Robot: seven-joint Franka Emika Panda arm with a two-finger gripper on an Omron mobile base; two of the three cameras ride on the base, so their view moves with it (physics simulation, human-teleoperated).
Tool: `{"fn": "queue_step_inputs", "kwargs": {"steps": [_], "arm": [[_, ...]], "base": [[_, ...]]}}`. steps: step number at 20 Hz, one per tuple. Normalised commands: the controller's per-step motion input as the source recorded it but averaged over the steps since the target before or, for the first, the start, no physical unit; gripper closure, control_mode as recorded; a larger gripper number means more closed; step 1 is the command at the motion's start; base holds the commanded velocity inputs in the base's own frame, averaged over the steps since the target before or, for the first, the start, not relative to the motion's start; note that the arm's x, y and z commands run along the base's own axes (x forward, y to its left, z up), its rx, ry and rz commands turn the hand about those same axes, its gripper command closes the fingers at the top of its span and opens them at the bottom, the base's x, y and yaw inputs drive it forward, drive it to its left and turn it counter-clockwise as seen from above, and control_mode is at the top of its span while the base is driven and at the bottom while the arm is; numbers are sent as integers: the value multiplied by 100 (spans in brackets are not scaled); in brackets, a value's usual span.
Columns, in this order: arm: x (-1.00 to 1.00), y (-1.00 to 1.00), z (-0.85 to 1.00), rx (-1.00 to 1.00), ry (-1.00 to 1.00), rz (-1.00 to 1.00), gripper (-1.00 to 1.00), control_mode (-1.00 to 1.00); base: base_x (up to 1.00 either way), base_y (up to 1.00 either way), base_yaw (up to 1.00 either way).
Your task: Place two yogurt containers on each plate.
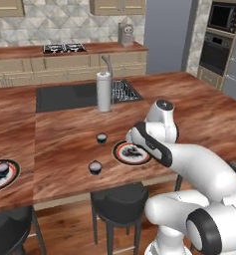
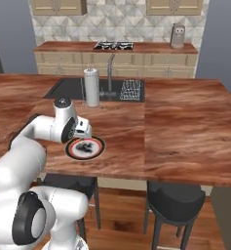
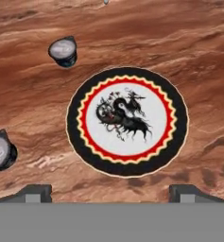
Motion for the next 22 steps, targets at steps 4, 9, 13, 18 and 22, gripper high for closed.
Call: {"fn": "queue_step_inputs", "kwargs": {"steps": [4, 9, 13, 18, 22], "arm": [[0, 0, 0, 0, 0, 0, -100, 100], [6, 0, -3, 0, 0, 2, -100, -100], [3, 17, -3, 0, 3, 0, -100, -100], [12, 59, 0, 0, 9, 0, -100, -100], [-10, 71, 0, 0, 22, 15, -100, -100]], "base": [[72, -44, 5], [39, -13, 3], [0, 0, 0], [0, 0, 0], [0, 0, 0]]}}
